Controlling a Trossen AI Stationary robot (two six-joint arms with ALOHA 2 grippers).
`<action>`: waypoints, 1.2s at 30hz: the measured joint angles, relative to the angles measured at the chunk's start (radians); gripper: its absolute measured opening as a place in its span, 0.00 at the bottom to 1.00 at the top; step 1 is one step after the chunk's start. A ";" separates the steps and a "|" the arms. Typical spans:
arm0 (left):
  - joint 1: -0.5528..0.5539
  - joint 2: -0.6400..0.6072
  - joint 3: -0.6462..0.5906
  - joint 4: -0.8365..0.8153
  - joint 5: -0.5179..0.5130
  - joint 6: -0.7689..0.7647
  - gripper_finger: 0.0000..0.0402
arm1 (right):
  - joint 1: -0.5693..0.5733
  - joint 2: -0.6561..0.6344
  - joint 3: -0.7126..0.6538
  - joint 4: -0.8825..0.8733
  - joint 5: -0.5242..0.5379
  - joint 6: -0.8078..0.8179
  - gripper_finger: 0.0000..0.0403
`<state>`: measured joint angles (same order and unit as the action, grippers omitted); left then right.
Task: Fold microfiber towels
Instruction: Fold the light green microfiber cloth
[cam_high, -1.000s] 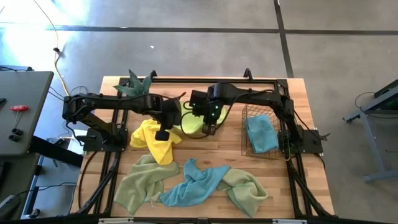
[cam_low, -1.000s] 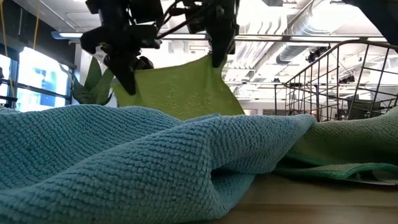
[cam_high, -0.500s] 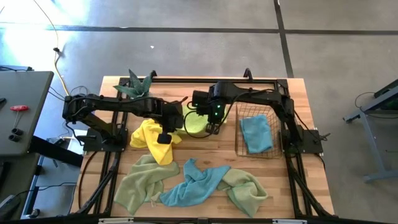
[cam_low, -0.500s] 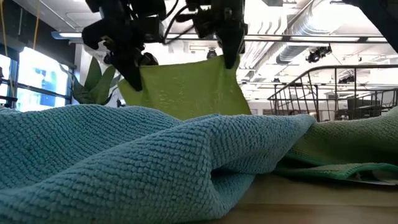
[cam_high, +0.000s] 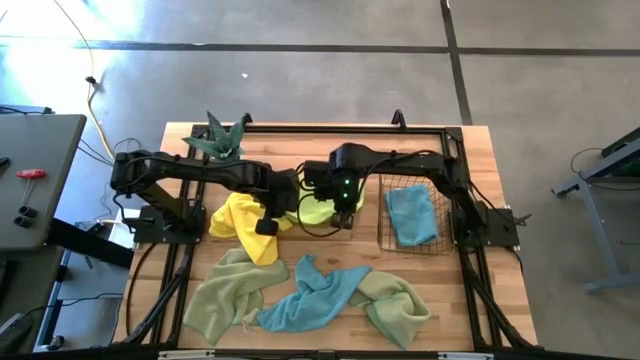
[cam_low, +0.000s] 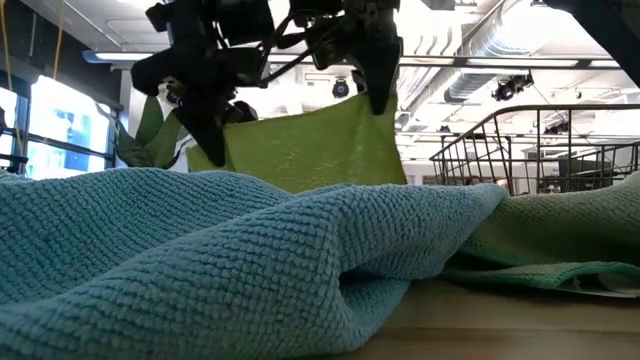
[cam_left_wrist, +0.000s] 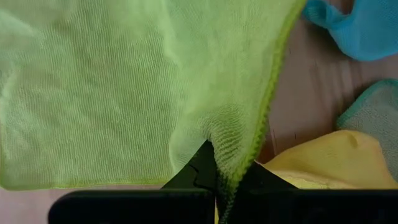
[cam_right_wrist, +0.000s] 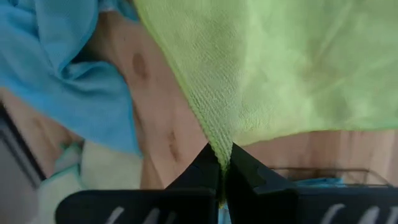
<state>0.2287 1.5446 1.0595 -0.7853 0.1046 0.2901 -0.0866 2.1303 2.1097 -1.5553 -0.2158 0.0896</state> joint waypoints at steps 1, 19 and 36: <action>0.000 0.002 0.000 -0.003 0.012 0.000 0.00 | 0.003 -0.002 -0.013 0.007 -0.007 0.000 0.00; 0.092 0.016 0.001 0.096 -0.071 0.050 0.00 | -0.076 -0.010 -0.196 0.139 0.029 -0.116 0.00; 0.252 0.173 0.001 0.256 -0.093 0.122 0.00 | -0.235 -0.011 -0.398 0.265 0.074 -0.187 0.00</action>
<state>0.4807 1.7172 1.0607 -0.5292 0.0117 0.4125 -0.3216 2.1197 1.7115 -1.2905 -0.1415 -0.0972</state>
